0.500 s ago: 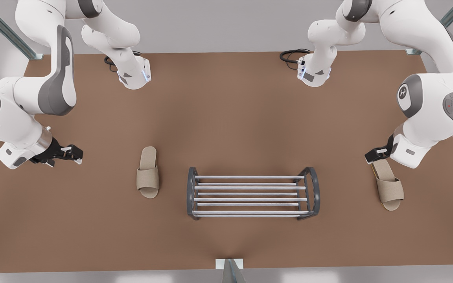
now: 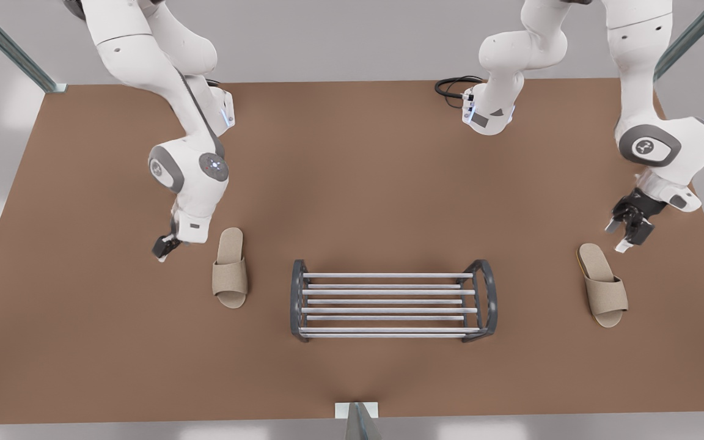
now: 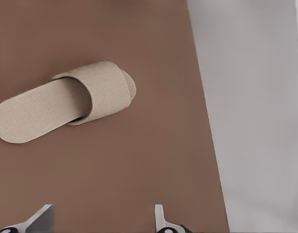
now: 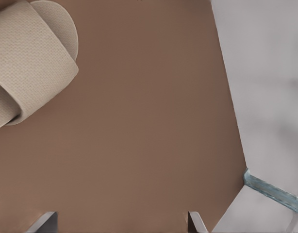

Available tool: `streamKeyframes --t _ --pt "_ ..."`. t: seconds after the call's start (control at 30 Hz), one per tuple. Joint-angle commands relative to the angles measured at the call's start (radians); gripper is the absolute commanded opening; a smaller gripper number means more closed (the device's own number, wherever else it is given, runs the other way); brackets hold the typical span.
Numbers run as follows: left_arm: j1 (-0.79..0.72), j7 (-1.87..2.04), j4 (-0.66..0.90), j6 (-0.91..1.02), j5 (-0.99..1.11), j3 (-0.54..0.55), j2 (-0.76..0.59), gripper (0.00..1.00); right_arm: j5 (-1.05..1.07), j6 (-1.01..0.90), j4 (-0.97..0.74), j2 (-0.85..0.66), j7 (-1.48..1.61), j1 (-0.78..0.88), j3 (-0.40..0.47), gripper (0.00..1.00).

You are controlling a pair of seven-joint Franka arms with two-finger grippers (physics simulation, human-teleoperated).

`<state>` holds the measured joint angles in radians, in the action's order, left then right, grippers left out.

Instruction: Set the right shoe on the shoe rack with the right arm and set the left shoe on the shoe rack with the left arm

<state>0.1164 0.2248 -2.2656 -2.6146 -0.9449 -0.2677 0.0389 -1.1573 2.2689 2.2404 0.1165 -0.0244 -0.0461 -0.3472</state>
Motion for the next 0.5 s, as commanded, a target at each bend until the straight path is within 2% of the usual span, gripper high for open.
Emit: streamKeyframes --t 0.0,0.03,0.07,0.13,0.23,0.33,0.47 --pt "-0.153 -0.482 -0.005 -0.28 -0.46 -0.011 0.021 1.0 -0.79 0.201 0.091 0.005 -0.894 -0.009 -0.007 1.0" --pt "-0.153 -0.61 -0.005 -0.279 -0.548 -0.013 0.039 1.0 -1.007 0.198 0.145 0.009 -1.095 -0.017 -0.006 1.0" --pt "-0.153 -0.72 -0.005 -0.274 -0.614 -0.013 0.067 1.0 -1.079 0.187 0.191 0.026 -1.241 -0.011 -0.007 1.0" --pt "-0.153 -0.768 -0.003 -0.272 -0.635 -0.012 0.114 1.0 -1.177 0.141 0.22 0.054 -1.325 -0.004 -0.007 1.0" --pt "-0.152 -0.851 0.003 -0.265 -0.664 -0.013 0.147 1.0 -1.501 0.008 0.272 0.092 -1.557 0.0 -0.007 1.0" --pt "-0.139 -0.923 0.006 -0.15 -0.695 -0.107 0.179 1.0 -1.572 -0.037 0.286 0.101 -1.686 0.003 -0.01 1.0" --pt "-0.121 -1.099 0.037 -0.082 -0.899 -0.108 0.254 1.0 -1.575 -0.124 0.28 0.15 -1.734 0.032 -0.022 1.0"
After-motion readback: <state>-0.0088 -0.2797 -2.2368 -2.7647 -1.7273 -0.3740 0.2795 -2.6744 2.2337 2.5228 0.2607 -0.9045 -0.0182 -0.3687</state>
